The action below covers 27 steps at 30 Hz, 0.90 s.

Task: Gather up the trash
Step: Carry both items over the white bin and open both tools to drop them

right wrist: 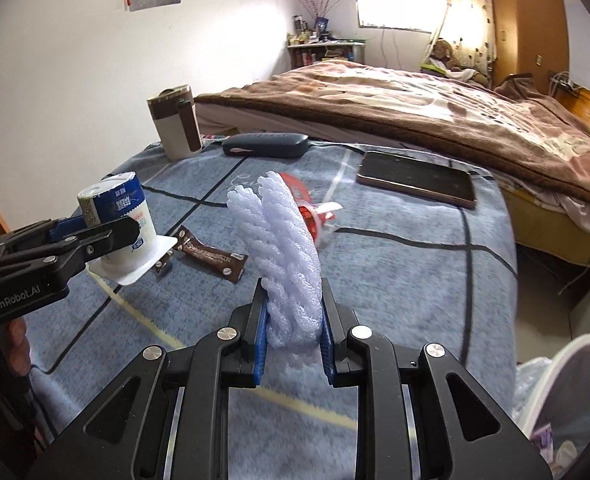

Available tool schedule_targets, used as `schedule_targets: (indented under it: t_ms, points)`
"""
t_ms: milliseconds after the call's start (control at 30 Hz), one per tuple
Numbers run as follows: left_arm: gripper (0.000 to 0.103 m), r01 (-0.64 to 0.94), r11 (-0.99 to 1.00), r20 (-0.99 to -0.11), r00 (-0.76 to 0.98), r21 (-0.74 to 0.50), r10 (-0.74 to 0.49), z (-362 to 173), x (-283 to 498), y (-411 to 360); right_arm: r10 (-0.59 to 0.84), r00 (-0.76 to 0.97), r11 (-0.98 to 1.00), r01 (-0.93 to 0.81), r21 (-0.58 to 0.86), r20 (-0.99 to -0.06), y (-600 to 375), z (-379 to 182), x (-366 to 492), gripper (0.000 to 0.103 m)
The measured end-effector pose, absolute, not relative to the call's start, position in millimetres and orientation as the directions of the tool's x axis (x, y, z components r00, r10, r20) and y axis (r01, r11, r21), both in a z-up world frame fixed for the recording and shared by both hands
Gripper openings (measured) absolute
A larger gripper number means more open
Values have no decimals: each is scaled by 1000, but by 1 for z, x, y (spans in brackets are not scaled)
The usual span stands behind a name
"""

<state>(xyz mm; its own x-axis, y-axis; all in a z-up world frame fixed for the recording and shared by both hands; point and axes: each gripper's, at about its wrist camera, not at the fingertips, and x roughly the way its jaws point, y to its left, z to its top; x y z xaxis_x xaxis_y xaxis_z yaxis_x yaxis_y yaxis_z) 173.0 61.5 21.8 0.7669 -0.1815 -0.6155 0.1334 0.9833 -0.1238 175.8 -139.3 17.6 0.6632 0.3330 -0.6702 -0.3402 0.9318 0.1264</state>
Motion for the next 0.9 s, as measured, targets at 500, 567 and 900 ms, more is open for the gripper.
schedule_targets:
  t_ms: [500,567,900]
  points:
    - [51,261,959,-594,756,-113,-276,33,150,-6,249,724,968,-190,161,-643,-212,29,139,24]
    - [51,283,953,-592,751,-112,-293,33,148,-18,229,728,973,-163,162,-646,-223,29,134,24]
    - [51,401,910,-587,713,-109,-385,36,141,-80,114,766,988,-24,150,-632,-274,36,106,24]
